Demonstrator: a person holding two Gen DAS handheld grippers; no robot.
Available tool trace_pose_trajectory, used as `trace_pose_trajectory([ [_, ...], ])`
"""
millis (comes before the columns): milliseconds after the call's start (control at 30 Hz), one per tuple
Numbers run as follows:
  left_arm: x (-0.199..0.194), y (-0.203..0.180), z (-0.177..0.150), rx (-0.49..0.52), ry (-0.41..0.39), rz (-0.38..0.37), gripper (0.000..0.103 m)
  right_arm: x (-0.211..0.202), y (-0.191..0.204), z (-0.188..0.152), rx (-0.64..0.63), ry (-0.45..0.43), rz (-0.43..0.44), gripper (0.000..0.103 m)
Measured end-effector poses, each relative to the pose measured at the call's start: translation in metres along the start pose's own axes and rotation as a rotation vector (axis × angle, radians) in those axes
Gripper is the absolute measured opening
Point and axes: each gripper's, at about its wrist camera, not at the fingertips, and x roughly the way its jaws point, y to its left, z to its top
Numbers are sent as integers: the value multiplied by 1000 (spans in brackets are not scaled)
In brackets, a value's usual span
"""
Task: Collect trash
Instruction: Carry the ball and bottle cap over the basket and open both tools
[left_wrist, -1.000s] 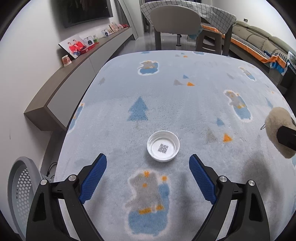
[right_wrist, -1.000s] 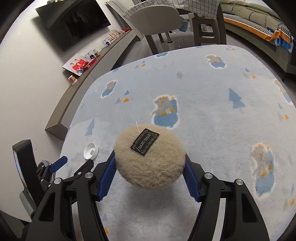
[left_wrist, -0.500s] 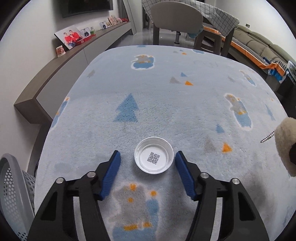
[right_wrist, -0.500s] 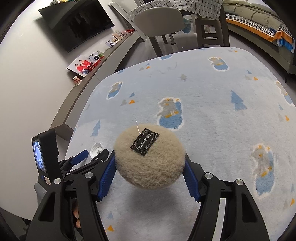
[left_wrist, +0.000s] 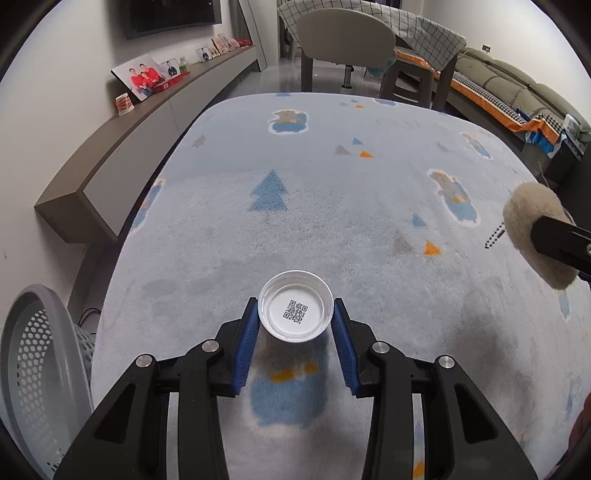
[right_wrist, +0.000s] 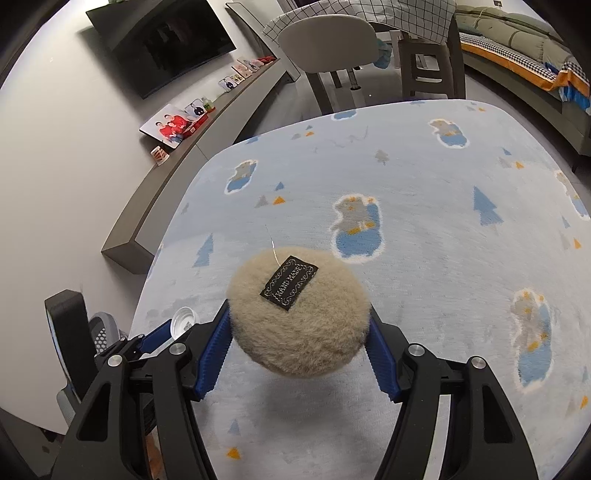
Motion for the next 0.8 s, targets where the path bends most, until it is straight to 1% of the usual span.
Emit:
trace_pose_trajectory([
  [200,-35,23,-16,-19,-32,23,39,0,19,-5,-20,5,0,64],
  [367,-65,52,-29,-37,-58,73,39,-6,49,-11,-59,-6,23,64],
  [567,-102,94,-47,-80,-97,120,39,-9,97,-23,-121,-10,73,64],
  [800,-134,151,-71,-132,-112,194,39,-11,175,-42,-251,-17,113,64],
])
